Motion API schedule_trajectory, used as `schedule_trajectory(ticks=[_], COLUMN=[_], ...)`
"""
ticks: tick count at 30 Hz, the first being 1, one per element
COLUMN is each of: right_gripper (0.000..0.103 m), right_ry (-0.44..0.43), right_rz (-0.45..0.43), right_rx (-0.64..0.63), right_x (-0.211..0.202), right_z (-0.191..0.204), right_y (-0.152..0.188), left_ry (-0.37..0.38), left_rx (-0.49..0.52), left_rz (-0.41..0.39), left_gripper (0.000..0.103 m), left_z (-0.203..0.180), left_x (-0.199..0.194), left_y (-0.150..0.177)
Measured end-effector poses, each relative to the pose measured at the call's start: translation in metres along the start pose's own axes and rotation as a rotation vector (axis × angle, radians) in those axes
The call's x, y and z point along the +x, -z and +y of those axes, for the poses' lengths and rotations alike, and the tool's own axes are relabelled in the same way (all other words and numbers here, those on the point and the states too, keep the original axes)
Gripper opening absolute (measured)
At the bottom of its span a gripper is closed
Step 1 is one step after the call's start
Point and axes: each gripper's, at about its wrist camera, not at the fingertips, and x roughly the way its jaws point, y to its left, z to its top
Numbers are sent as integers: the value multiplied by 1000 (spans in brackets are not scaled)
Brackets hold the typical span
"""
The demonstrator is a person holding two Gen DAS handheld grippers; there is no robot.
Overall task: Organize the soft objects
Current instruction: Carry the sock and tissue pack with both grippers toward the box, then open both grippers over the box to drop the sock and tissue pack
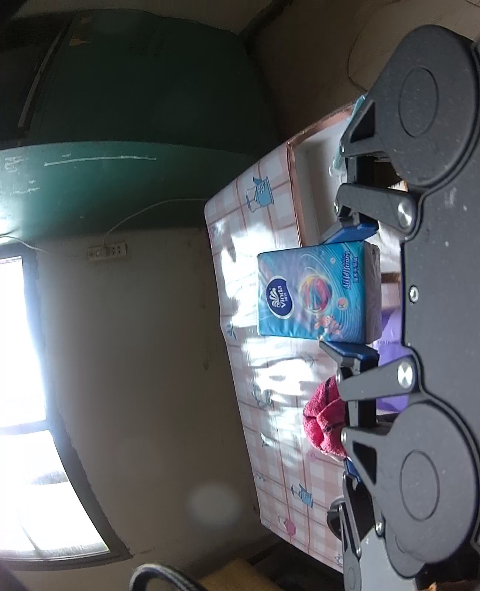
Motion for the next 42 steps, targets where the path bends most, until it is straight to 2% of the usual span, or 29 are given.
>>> schedule_trajectory(ticks=[14, 27, 30, 31, 32, 34, 39, 40, 42], right_gripper=[63, 63, 66, 76, 78, 77, 77, 78, 78], right_ry=[49, 101, 101, 106, 102, 85, 115, 117, 126], right_rz=[8, 64, 49, 40, 33, 32, -13, -23, -33], right_rx=[24, 42, 41, 42, 49, 69, 84, 86, 82], right_x=[-2, 20, 26, 28, 29, 26, 2, -1, -7], right_z=[-44, -91, -99, -101, -104, -108, -114, -116, -117], right_y=[-5, -15, -17, -18, -19, -17, -10, -10, -8], left_ry=[55, 162, 198, 210, 222, 242, 278, 281, 293], left_rx=[32, 37, 28, 24, 22, 22, 16, 20, 39], left_rz=[14, 38, 42, 41, 37, 31, 26, 27, 30], left_gripper=[25, 26, 27, 28, 30, 31, 31, 33, 47], left_z=[-32, -60, -66, -68, -70, -74, -78, -79, -86], left_x=[23, 49, 56, 58, 61, 64, 69, 69, 75], left_y=[-4, -4, -6, -6, -7, -8, -10, -11, -13])
